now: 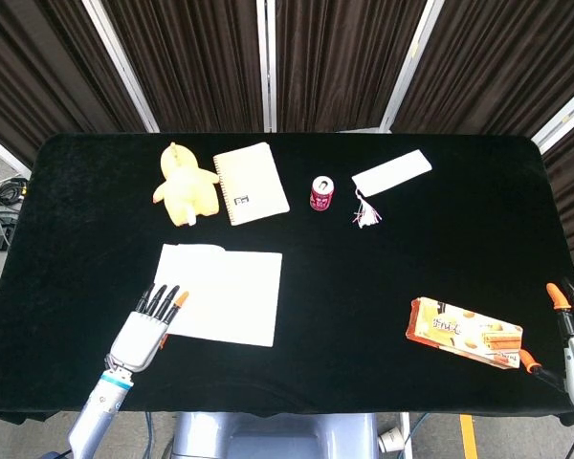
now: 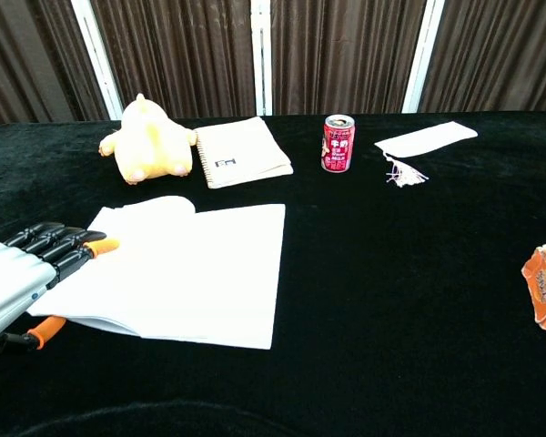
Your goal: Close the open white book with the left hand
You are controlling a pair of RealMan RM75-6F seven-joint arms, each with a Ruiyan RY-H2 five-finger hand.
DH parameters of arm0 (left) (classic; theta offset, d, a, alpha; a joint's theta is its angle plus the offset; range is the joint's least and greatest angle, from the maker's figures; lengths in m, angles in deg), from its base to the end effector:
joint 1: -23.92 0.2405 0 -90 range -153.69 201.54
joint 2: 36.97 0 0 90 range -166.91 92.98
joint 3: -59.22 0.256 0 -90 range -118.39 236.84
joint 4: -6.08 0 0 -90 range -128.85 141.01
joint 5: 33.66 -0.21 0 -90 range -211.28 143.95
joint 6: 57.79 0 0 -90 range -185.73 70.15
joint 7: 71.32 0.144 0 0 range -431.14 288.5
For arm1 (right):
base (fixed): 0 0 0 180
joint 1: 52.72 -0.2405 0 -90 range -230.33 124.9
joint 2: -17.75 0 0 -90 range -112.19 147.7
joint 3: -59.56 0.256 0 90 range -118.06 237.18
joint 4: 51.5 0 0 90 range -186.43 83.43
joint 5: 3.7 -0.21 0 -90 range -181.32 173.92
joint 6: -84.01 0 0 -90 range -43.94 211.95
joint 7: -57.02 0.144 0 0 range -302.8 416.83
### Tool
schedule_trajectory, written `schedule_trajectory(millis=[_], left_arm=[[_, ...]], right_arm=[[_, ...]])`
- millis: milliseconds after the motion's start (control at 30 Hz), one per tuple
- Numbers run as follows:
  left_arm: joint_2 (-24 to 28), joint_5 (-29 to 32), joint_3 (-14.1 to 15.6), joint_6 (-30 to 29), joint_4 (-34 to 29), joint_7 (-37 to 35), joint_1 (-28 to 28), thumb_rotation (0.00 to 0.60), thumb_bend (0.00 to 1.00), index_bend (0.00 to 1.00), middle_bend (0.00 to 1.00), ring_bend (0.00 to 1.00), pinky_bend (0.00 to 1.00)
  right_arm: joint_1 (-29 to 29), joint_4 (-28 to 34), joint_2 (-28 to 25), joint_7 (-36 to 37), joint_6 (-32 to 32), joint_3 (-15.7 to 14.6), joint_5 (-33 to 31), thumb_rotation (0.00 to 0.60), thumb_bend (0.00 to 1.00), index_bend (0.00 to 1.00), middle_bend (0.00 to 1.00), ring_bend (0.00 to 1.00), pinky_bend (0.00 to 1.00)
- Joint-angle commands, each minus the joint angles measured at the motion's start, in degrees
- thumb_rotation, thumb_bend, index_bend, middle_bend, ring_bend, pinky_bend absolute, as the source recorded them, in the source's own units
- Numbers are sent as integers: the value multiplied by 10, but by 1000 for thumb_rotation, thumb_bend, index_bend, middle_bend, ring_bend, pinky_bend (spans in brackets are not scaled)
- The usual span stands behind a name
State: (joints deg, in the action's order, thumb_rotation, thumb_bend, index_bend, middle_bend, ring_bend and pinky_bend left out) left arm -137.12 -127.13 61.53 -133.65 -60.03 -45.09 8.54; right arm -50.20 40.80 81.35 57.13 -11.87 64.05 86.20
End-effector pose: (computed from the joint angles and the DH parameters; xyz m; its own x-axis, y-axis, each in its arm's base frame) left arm -0.2558 0.2053 -0.0501 0.6836 0.0365 0.7289 0.6821 -0.3870 -0.6204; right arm -0.3107 -0.1446 0.1868 0.4072 0.1622 0.8988 -0.9128 0.0384 0.4066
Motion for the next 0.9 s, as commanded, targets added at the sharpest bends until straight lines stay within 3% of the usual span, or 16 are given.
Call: schedule_trajectory(millis=[33,467,900], left_arm=[[-4,-10,-2,-11,8,5,-4,600,521,0,0,0,0],[-11,-83,-7,-85,24,18,-30,600,518,0,0,0,0],[12,-135,3,-129,-46,38,-36,600,486,0,0,0,0]], right_arm=[[0,0,0,2,-1,1,0,600,35,0,0,0,0],[1,1,-2,5,-2,2,-2,600,36,0,0,0,0],[2,1,-3,7,-3,3,-3,600,36,0,0,0,0]])
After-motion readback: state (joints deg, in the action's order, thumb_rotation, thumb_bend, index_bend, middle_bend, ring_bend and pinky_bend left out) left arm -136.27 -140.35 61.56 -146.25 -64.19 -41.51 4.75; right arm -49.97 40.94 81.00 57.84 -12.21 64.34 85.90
